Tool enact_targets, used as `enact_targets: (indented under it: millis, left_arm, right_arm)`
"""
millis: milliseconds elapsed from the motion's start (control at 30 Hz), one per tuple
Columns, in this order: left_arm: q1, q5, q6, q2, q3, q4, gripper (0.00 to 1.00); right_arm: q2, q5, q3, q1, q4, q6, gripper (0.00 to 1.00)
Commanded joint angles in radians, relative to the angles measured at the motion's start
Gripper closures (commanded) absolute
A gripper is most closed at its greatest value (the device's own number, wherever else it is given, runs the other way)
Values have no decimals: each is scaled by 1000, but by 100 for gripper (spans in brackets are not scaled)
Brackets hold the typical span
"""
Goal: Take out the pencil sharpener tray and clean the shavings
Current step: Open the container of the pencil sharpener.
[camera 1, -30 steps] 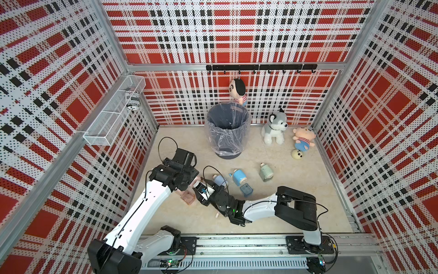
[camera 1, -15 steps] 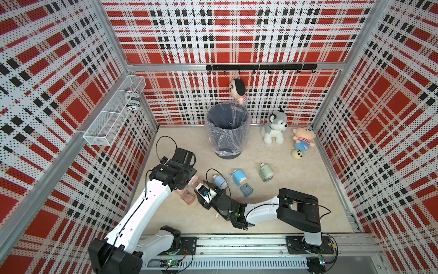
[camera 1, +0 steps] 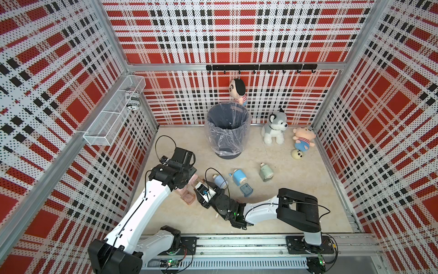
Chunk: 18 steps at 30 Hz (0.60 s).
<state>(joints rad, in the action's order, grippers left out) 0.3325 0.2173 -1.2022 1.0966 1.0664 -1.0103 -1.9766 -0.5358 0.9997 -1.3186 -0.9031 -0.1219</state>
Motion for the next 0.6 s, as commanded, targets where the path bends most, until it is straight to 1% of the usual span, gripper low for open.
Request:
enact_targets:
  millis: [0, 300, 433, 567]
  left_arm:
    - [-13, 24, 16, -13, 13, 16, 82]
    - [-42, 81, 46, 63, 84, 22, 80]
    - [-44, 125, 50, 125, 89, 30, 79]
    - [-49, 136, 57, 204, 75, 44, 78]
  right_arm:
    - [18, -13, -5, -2, -14, 14, 46]
    - [124, -18, -123, -14, -7, 56, 47]
    - [157, -24, -141, -16, 30, 88, 48]
    - [195, -35, -155, -16, 66, 121, 49]
